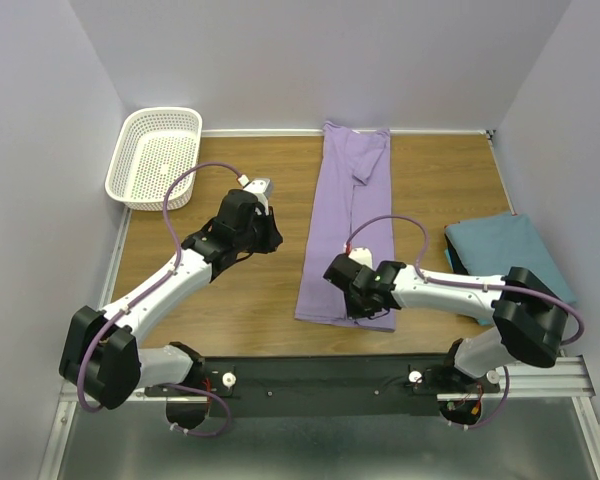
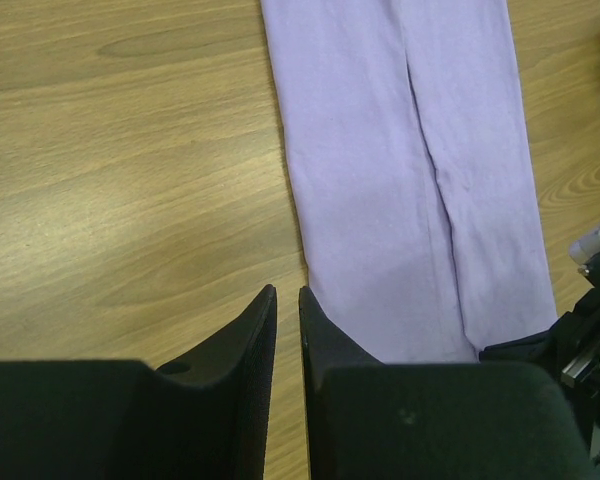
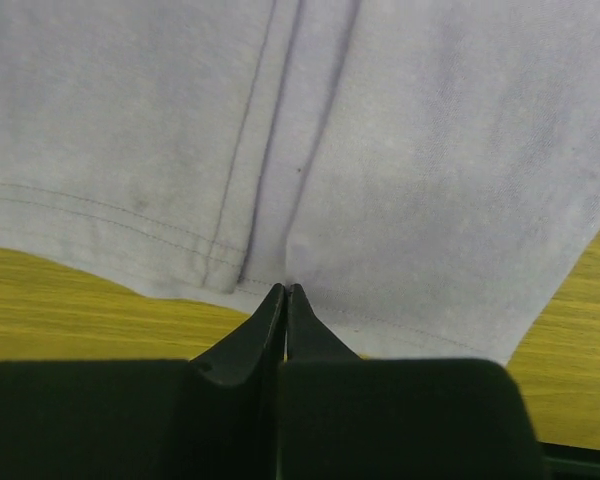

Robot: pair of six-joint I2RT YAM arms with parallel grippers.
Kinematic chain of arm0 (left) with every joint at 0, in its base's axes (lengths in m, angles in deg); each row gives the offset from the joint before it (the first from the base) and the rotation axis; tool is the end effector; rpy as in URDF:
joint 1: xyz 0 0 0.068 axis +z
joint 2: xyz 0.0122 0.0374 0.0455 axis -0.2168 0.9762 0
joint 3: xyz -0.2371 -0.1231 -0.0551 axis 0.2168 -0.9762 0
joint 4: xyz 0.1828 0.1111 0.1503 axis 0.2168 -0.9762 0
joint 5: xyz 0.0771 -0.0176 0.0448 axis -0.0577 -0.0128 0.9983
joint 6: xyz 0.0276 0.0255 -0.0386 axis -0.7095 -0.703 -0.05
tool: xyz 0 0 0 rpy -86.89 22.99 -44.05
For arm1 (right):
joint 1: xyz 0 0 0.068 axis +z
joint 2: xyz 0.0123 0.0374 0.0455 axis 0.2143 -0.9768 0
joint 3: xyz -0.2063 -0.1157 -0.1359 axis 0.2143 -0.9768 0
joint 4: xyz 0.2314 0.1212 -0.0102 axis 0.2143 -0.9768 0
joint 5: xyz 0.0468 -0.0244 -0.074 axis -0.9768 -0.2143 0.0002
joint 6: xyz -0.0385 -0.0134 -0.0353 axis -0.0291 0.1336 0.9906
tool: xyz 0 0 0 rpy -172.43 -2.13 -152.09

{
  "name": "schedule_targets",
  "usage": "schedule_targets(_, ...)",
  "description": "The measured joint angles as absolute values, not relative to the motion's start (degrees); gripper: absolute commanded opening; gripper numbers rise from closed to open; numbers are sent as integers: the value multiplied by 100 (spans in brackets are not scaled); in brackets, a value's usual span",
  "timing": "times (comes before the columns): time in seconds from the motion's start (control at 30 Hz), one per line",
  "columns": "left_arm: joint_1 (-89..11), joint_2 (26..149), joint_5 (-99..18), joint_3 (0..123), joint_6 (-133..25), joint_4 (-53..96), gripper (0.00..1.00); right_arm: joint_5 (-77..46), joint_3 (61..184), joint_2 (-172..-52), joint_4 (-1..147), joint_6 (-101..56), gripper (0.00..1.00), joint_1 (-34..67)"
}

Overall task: Fold and stack the t-shirts
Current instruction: Fold the tshirt

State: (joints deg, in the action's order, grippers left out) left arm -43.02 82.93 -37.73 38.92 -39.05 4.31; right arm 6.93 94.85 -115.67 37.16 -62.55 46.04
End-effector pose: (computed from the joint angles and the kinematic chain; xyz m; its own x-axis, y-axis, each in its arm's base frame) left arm 0.2325 -0.1409 0.2655 -0.7102 -0.0903 -0.6982 0.2892 0.8668 -0.4063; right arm 0.1428 0.2151 0.1732 -0.9173 -0.1446 -0.3710 -0.1705 0.9846 0.0377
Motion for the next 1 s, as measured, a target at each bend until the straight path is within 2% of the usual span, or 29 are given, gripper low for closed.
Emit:
schedule_targets(0.27,-4302,8332,-3773,3892,-3905,429,22,743,9726,-11368,3495,-6255,0,4608)
schedule_targets(1.0,-4302,8348,-3775,3892,-3905,431,22,754,9837,-11536,3471,-6309,1,4875)
